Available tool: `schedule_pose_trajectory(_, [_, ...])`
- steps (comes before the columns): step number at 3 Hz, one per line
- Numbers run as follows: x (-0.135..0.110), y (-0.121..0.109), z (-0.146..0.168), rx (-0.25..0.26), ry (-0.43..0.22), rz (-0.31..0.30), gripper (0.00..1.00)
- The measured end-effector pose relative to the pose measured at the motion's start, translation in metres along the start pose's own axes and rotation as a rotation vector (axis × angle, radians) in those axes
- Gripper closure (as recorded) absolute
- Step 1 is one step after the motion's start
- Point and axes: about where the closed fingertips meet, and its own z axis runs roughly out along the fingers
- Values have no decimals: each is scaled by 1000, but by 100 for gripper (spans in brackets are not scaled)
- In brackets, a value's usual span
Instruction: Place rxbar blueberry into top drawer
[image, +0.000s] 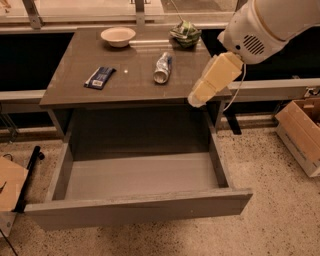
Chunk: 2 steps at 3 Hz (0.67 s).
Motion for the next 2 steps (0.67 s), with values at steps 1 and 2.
schedule_pose_trajectory(1, [-16,1,48,-24,-67,117,0])
schedule_pose_trajectory(2, [-49,-27,98,4,-173,183,0])
